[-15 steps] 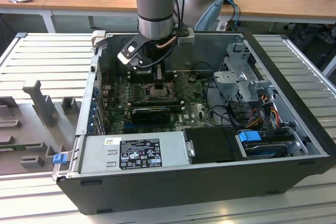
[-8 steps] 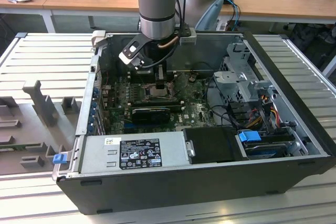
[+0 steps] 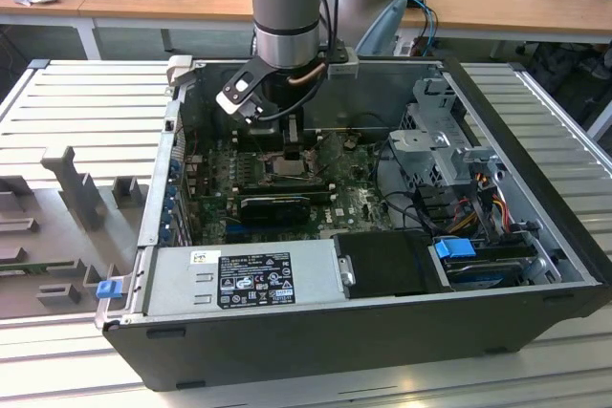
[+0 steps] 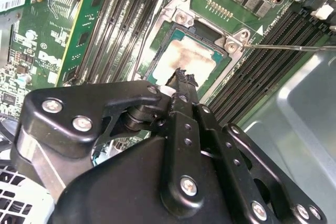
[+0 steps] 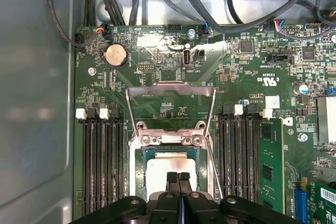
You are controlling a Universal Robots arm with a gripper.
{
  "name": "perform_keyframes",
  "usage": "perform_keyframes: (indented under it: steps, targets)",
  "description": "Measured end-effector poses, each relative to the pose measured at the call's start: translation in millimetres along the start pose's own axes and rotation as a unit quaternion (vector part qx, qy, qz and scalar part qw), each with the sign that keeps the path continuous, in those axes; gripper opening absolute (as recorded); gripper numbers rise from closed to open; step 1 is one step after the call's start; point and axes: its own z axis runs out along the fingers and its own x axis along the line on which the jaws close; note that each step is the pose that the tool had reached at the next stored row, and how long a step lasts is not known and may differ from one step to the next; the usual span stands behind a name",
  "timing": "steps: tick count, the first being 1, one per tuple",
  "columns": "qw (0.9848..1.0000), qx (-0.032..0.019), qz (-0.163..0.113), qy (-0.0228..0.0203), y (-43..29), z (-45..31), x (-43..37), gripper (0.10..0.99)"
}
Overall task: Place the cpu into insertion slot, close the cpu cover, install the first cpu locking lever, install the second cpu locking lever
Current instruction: 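Close the cpu cover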
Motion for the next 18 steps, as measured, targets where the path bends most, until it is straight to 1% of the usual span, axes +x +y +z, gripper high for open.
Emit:
perform_keyframes:
  steps: [7,13,18]
  targets:
    - [1.0000,0.0000,0.000,-0.0001,0.1,-0.8,0.0,0.106]
    - [1.0000,0.0000,0.000,0.0000,0.4,-5.6,0.3,0.106]
    - [1.0000,0.0000,0.000,0.0000,0.6,-7.6,0.3,0.106]
